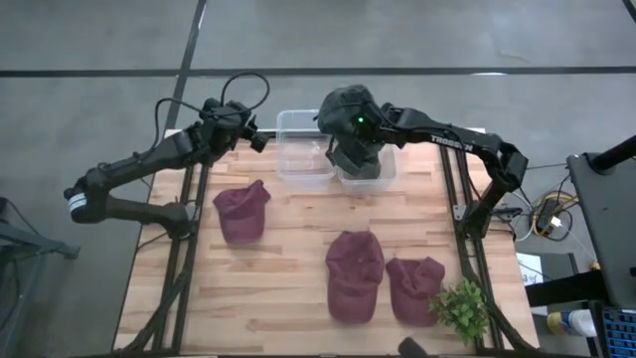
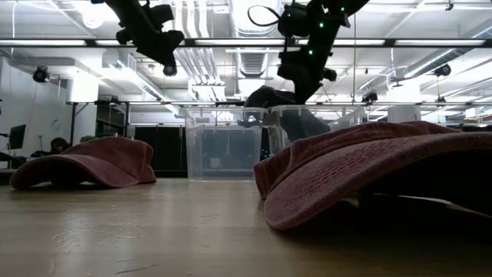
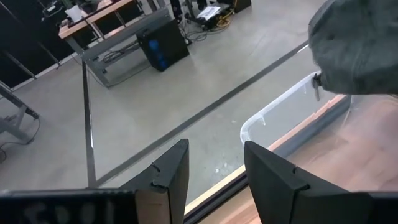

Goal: Pick & Place hat
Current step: Put the black cap into the right transparent bin

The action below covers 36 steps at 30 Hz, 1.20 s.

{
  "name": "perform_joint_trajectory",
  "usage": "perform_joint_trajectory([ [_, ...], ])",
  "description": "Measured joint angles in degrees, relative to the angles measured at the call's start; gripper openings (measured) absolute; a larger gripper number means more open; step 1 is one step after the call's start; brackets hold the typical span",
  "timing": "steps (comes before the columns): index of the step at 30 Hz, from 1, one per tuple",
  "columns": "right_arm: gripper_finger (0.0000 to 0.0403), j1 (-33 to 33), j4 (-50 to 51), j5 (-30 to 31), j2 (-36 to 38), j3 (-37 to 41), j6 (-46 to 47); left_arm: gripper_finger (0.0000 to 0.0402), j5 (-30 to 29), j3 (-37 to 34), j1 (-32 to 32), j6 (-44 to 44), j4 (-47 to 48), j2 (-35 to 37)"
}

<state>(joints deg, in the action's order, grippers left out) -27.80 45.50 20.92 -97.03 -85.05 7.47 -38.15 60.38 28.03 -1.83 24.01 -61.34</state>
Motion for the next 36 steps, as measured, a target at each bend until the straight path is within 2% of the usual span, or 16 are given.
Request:
perform_joint_trajectory([
  [4, 0.0018, 0.0, -2.9, -2.3, -0.1, 2.8, 1.7, 0.0147, 0.1, 0.0, 0.0, 0.0, -0.1, 0.0],
  [13, 0.0008, 0.2, -1.9, -6.4, 1.1, 6.7, 4.1, 0.0147, 0.1, 0.0, 0.0, -0.1, 0.0, 0.0],
  [22, 0.0008, 1.4, -1.1, -6.6, 3.1, 8.5, 4.2, 0.0147, 0.2, 0.0, 0.0, -1.0, 0.0, 0.0],
  [28, 0.0008, 3.8, 0.5, -5.3, 10.6, 5.5, 4.1, 0.0147, 0.2, 0.0, 0.0, -1.0, 0.0, 0.0],
  [32, 0.0008, 4.0, -6.8, -2.9, 13.8, 1.3, -0.3, 0.0147, 0.2, 0.0, 0.0, -1.1, -0.5, 0.0],
  [36, 0.0008, 1.4, -14.3, -3.0, 12.2, -3.9, -5.2, 0.0147, 0.7, 0.0, 0.0, -1.8, -2.6, 0.0],
])
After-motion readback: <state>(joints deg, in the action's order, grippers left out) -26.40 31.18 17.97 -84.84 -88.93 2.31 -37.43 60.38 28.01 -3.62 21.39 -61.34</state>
